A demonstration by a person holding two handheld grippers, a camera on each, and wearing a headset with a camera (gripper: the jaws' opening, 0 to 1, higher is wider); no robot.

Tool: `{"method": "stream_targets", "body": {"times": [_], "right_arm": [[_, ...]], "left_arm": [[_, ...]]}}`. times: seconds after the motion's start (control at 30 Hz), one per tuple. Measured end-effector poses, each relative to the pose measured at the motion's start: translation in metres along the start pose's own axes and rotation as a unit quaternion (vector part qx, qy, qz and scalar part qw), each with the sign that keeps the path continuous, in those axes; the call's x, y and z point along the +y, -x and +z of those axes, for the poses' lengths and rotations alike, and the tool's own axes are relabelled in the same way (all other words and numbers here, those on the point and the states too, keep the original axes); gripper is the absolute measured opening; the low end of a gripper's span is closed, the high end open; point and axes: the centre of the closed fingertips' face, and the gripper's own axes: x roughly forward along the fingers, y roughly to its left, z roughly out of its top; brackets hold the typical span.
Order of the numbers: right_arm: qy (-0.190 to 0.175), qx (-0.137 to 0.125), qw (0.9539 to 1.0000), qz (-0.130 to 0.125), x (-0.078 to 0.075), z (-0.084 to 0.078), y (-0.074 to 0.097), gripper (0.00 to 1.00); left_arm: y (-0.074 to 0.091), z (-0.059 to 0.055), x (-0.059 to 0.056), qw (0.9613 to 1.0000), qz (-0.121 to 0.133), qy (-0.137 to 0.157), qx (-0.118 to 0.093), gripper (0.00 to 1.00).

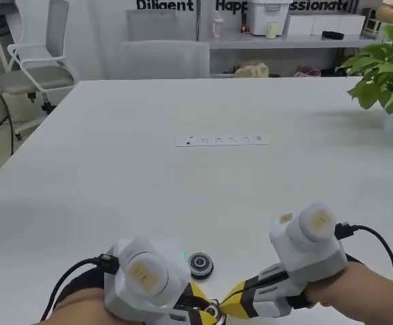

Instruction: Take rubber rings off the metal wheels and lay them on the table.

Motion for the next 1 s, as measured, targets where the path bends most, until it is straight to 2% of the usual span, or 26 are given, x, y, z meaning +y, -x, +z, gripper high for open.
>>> {"method": "stream_targets", "body": {"times": [0.6, 0.67, 0.7, 0.73, 1.0], "right_arm": [[0.024, 0.001, 0.9997, 0.009, 0.008, 0.003, -0.006, 0.00], [0.027, -0.008, 0.9994, 0.021, 0.014, 0.008, -0.007, 0.00], [0.034, -0.018, 0.9991, 0.016, 0.016, 0.013, -0.009, 0.00], [0.041, -0.005, 0.9990, 0.018, 0.017, 0.010, -0.009, 0.00], [0.051, -0.007, 0.9985, 0.016, 0.013, 0.006, -0.008, 0.00]], "left_arm": [[0.000, 0.000, 0.000, 1.0000, 0.000, 0.000, 0.000, 0.07], [0.000, 0.000, 0.000, 1.0000, 0.000, 0.001, 0.000, 0.07], [0.000, 0.000, -0.001, 1.0000, -0.001, -0.001, 0.000, 0.07], [-0.001, 0.000, -0.001, 1.0000, 0.000, 0.000, 0.001, 0.07], [-0.001, 0.002, 0.000, 1.0000, -0.001, 0.000, -0.002, 0.07]]}}
